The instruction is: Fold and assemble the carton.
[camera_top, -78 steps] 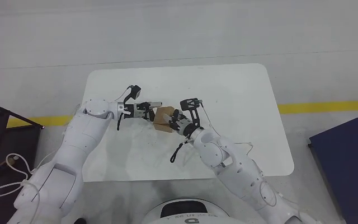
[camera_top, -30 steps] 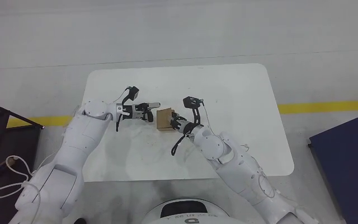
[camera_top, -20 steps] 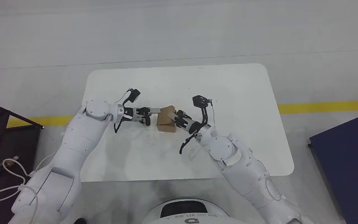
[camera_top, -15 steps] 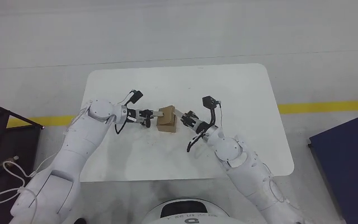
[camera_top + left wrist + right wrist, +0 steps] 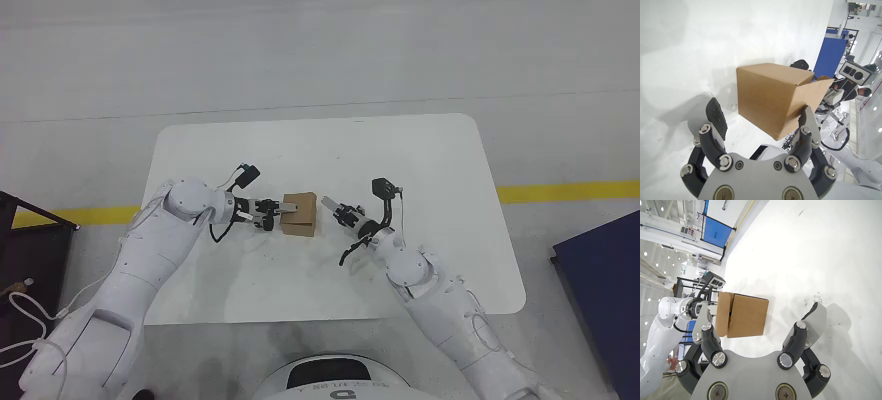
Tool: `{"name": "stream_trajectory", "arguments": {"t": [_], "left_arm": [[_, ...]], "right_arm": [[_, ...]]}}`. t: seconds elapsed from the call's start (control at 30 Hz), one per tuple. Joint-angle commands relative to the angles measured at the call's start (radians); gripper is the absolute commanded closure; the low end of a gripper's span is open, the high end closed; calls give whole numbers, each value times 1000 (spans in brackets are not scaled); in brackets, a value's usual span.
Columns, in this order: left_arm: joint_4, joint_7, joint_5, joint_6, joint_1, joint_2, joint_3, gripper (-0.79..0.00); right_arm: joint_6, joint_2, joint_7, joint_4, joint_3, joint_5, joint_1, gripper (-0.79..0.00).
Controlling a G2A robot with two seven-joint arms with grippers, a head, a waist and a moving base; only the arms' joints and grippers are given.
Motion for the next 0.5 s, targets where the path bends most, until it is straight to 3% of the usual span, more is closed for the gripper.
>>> {"name": "stream_trajectory", "arguments": {"t": [0.0, 0.13, 0.47], "left_arm": [[-2, 2, 0, 1, 2, 0, -1, -785], [-8, 5, 1, 3, 7, 0, -1, -785], [-15, 10, -2, 1, 14, 2, -10, -785]], "right_arm": [[10, 1, -37, -2, -8, -74, 0, -785], [-5, 5, -57, -10, -45, -234, -7, -785], [37, 3, -56, -23, -63, -300, -8, -785]]}}
